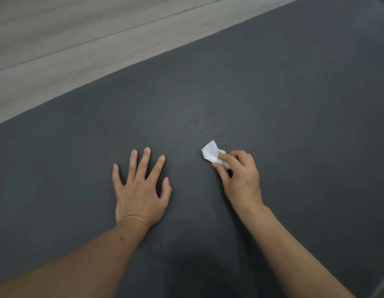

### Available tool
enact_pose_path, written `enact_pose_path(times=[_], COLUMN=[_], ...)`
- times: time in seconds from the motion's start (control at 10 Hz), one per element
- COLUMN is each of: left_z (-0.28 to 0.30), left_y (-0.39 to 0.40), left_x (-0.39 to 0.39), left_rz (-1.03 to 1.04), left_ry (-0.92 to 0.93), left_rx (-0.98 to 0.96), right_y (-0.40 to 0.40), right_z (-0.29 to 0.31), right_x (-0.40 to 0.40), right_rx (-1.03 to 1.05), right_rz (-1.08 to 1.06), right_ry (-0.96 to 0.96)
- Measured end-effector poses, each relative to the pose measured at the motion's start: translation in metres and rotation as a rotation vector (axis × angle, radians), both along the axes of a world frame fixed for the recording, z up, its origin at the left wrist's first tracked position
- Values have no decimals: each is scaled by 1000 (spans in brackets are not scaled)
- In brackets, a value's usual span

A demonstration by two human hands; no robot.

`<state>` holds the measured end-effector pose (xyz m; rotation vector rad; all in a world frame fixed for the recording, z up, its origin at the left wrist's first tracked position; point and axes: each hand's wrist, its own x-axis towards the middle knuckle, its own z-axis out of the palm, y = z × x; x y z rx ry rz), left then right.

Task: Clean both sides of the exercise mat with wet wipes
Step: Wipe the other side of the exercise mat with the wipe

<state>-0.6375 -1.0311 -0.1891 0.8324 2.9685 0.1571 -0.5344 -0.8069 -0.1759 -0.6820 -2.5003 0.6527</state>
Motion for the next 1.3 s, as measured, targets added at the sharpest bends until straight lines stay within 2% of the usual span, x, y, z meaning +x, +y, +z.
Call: enact_pose_path(times=[0.3, 0.4, 0.6, 0.7, 0.8, 0.9, 1.0, 1.1, 1.2, 1.3], left_z=[-1, 0, -1, -1, -2, -1, -2, -2, -2, -2], left_y=[1, 0, 1, 0, 0, 1, 1, 0, 0, 1], left_x=[0, 1, 1, 1, 1, 1, 1, 0, 0, 0], left_rz=[10, 11, 10, 10, 8, 7, 8, 1, 2, 3], left_ry=[8, 13, 20, 20, 22, 21, 24, 29, 27, 25], left_rx=[14, 17, 27, 21, 21, 30, 24, 16, 19, 23], right_y=[8, 1, -7, 12, 85, 140, 55, -44, 27, 117], right_z=[8, 13, 7, 7, 10, 24, 23, 19, 16, 26], right_x=[-11, -13, -17, -20, -32, -34, -33, -12, -32, -50], right_rx=[52, 64, 86, 178, 259, 152, 82, 137, 219, 208], right_rz=[148, 118, 160, 308, 129, -309, -178, 330, 283, -101], right_ry=[-99, -112, -42, -122, -201, -171, -103, -159, -201, -221])
